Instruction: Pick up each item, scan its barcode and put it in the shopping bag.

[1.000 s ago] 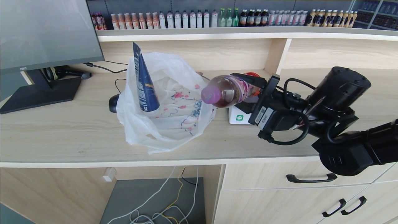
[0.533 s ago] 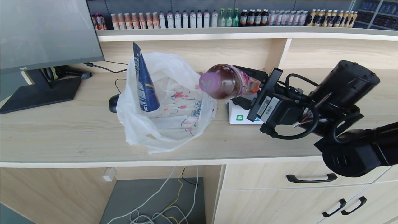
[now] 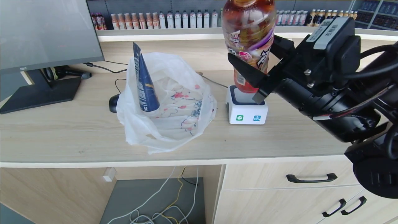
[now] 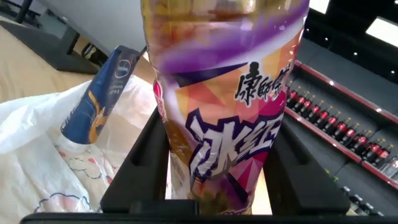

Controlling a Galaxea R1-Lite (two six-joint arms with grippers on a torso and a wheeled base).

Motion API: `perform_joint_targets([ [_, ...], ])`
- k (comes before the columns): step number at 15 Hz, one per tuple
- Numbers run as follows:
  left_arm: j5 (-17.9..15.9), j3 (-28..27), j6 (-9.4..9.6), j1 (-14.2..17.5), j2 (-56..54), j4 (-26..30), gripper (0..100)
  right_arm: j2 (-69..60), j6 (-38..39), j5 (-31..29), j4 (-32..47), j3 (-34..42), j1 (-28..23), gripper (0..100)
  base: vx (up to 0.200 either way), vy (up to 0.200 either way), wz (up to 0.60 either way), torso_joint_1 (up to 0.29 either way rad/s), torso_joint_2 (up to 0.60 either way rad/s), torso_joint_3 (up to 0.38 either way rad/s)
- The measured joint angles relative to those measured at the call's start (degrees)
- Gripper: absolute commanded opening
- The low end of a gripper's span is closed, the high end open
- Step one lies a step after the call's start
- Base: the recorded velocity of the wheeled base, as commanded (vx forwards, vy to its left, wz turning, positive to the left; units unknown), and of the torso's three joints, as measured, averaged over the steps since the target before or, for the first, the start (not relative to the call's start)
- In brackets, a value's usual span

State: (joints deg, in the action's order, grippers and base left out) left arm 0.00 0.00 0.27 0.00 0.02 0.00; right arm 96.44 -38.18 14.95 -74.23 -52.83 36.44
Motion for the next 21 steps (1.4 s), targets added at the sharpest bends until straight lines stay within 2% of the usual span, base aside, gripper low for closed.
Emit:
perform_joint_targets([
  [3, 0.0, 0.0, -0.02, 0.0, 0.0, 0.0, 0, -2.86, 12.11, -4.94, -0.02, 2.56, 0.41, 0, 0.0, 0.0, 0.0, 0.0, 0.0, 0.0],
  [5, 0.0, 0.0, 0.0, 0.0, 0.0, 0.0, 0, -3.85, 22.53, -12.37, 0.0, 3.96, 0.05, 0, 0.0, 0.0, 0.0, 0.0, 0.0, 0.0],
  [7, 0.0, 0.0, 0.0, 0.0, 0.0, 0.0, 0, -4.11, 29.76, -18.85, 0.27, 4.74, -1.16, 0, 0.0, 0.0, 0.0, 0.0, 0.0, 0.0],
  [10, 0.0, 0.0, 0.0, 0.0, 0.0, 0.0, 0, -3.63, 32.28, -22.95, -0.51, 9.09, -3.69, 0, 0.0, 0.0, 0.0, 0.0, 0.0, 0.0],
  [15, 0.0, 0.0, -0.02, 0.0, 0.0, 0.0, 0, -2.15, 32.46, -23.21, -4.46, 11.96, -4.83, 0, 0.0, 0.0, 0.0, 0.0, 0.0, 0.0],
  [18, 0.0, 0.0, 0.06, -0.05, 0.0, 0.0, 0, -0.91, 33.51, -23.56, -4.97, 8.77, -3.84, 0, 0.0, 0.0, 0.0, 0.0, 0.0, 0.0],
  [21, 0.0, 0.0, -0.02, -0.02, 0.0, 0.0, 0, -0.18, 36.24, -26.95, -5.63, 6.64, -2.9, 0, 0.0, 0.0, 0.0, 0.0, 0.0, 0.0],
])
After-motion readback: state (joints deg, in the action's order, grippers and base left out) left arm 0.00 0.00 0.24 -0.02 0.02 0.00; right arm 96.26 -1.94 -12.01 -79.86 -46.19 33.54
